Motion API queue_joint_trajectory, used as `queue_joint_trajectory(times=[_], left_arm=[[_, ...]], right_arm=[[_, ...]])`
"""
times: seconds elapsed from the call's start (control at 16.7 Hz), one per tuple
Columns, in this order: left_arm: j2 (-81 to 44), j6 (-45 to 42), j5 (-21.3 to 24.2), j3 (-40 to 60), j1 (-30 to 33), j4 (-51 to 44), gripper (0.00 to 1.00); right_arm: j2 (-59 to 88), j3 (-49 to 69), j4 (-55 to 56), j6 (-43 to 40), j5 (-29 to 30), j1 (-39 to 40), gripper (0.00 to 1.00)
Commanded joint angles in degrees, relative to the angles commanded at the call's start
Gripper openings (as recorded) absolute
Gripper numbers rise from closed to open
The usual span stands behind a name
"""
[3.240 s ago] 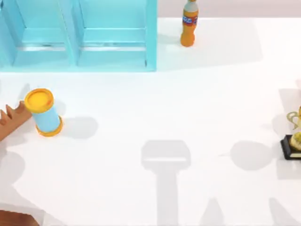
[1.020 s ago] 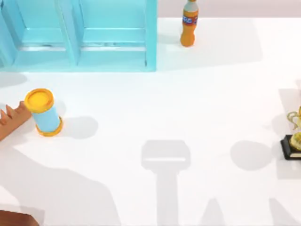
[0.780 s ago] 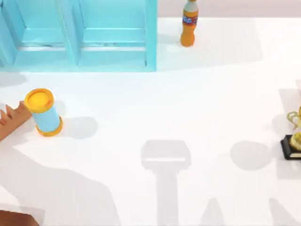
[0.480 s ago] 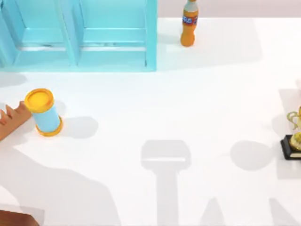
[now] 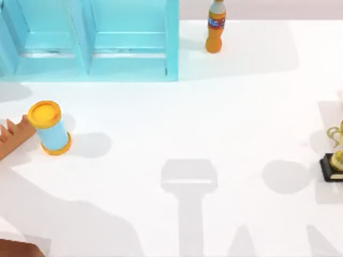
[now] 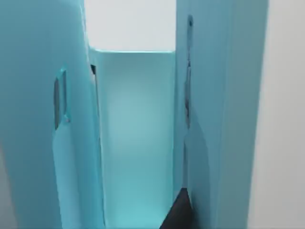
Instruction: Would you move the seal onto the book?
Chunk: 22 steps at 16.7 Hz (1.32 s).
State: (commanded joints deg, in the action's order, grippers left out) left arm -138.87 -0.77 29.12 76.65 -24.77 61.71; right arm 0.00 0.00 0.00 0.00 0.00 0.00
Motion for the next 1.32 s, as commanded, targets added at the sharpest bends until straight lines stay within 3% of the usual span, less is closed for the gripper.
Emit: queue_joint_trajectory(times=[0.78, 1.32], left_arm=[[51.04, -0.42, 13.31, -26.34, -14.1, -23.66, 0.0], [55.01, -0.19, 14.28, -28.88, -14.96, -26.06, 0.0]], right_arm=[[0.0, 0.0, 0.0, 0.0, 0.0, 0.0, 1.0], [0.0, 0.0, 0.0, 0.0, 0.0, 0.0, 1.0]])
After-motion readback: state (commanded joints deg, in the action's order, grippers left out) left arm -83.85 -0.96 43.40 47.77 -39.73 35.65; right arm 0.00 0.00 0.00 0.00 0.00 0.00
